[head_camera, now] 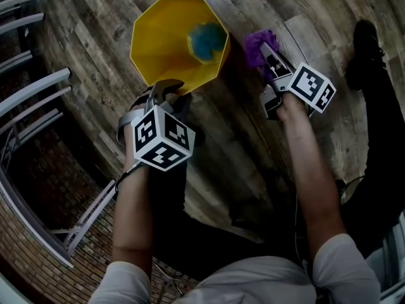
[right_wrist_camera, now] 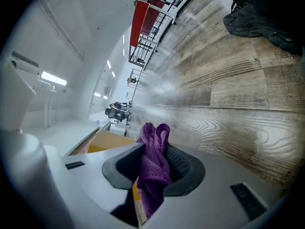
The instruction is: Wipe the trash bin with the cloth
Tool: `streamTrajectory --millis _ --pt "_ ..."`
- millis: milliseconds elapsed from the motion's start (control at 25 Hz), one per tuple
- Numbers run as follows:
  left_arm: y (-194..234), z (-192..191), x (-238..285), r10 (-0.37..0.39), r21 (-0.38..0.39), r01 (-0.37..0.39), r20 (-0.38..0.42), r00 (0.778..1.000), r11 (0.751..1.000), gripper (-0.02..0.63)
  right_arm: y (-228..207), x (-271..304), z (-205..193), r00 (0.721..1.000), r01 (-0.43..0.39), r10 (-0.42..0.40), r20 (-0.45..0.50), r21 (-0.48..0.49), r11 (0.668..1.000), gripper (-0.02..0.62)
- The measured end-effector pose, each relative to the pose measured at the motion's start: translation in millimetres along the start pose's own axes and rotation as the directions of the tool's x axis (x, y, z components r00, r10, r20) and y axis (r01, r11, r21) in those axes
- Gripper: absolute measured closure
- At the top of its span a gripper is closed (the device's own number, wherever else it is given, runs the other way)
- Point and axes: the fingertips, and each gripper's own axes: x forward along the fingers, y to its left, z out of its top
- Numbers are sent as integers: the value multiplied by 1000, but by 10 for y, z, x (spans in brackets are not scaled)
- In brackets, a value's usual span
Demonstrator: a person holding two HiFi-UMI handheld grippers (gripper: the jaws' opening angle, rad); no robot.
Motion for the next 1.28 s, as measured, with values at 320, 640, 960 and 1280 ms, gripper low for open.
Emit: streamTrajectory --millis 320,640,960,1280 --pt "-139 252 17 -99 -112 103 41 994 988 546 498 -26 77 993 -118 116 29 61 991 480" --pt "-177 338 26 -114 -122 120 54 992 985 557 1094 -38 280 951 -304 302 71 29 952 480" --pt "-152 392 39 -95 -71 99 60 994 993 571 728 330 113 981 -193 193 2 4 981 480" --pt "-167 441 17 -96 -47 100 77 992 994 577 223 670 -141 993 -74 68 -93 -61 995 480"
